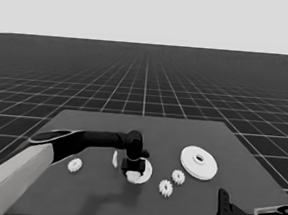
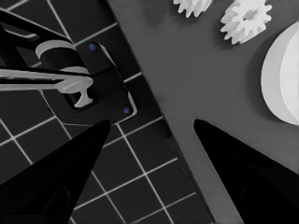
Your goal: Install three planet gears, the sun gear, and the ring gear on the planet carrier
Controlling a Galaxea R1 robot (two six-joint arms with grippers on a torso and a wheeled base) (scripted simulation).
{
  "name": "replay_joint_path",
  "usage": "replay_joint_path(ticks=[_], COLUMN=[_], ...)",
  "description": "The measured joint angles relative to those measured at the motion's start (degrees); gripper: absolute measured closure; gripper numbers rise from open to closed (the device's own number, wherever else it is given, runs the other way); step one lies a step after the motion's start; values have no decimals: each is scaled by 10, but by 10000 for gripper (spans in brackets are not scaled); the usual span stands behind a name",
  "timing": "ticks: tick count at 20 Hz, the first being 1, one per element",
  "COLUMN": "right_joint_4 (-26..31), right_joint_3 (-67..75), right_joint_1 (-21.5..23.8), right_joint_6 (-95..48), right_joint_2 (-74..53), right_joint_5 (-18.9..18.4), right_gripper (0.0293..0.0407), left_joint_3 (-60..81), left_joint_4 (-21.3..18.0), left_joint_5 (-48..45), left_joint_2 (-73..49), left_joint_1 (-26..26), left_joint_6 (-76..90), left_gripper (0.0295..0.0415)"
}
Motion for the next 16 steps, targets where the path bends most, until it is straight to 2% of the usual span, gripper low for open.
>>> replay_joint_path(ticks=[6,7,9,12,16], right_joint_4=[0,0,0,0,0], right_joint_3=[0,0,0,0,0], right_joint_1=[0,0,0,0,0], right_joint_6=[0,0,0,0,0], right_joint_2=[0,0,0,0,0], right_joint_5=[0,0,0,0,0], right_gripper=[315,315,315,315,315], left_joint_3=[0,30,50,55,56], left_joint_4=[0,-36,-75,-93,-97], left_joint_5=[0,12,17,18,18], left_joint_2=[0,-7,-10,-10,-11], left_joint_1=[0,-34,-77,-94,-98], left_joint_6=[0,-21,-36,-40,-41], left_gripper=[326,326,326,326,326])
